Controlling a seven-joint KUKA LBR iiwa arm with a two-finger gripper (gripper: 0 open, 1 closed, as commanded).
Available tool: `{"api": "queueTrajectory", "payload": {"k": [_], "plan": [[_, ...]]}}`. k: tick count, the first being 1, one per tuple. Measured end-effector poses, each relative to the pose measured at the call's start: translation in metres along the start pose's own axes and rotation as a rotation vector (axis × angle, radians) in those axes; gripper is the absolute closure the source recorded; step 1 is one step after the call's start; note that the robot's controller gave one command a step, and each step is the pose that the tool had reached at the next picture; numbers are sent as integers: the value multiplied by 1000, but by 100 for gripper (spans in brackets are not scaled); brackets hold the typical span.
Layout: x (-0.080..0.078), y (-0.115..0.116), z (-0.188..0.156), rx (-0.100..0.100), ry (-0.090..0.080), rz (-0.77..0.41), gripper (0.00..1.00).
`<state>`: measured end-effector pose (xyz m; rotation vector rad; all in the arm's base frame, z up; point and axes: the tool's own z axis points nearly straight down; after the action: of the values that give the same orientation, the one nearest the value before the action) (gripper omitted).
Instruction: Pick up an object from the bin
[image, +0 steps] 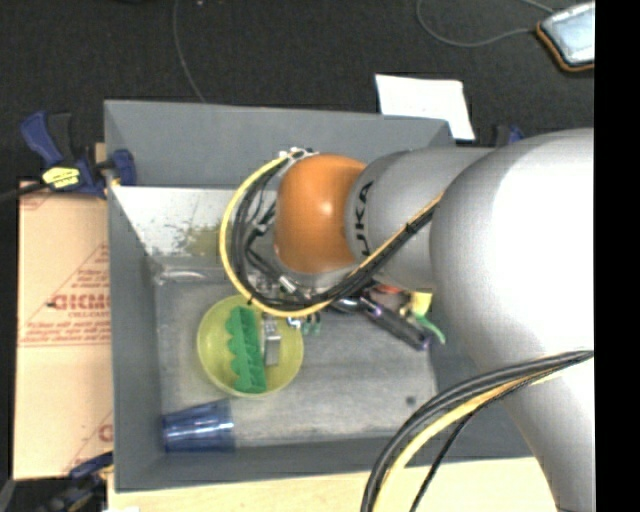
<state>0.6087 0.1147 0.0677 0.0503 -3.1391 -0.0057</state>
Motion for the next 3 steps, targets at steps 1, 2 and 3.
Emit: {"api": "queueTrajectory", "payload": {"k": [1, 2, 3], "plan": [[-8, 26, -50, 10, -22, -516, 0], [-29, 54, -34, 2, -8, -530, 0], [-32, 50, -10, 6, -18, -787, 0]]}}
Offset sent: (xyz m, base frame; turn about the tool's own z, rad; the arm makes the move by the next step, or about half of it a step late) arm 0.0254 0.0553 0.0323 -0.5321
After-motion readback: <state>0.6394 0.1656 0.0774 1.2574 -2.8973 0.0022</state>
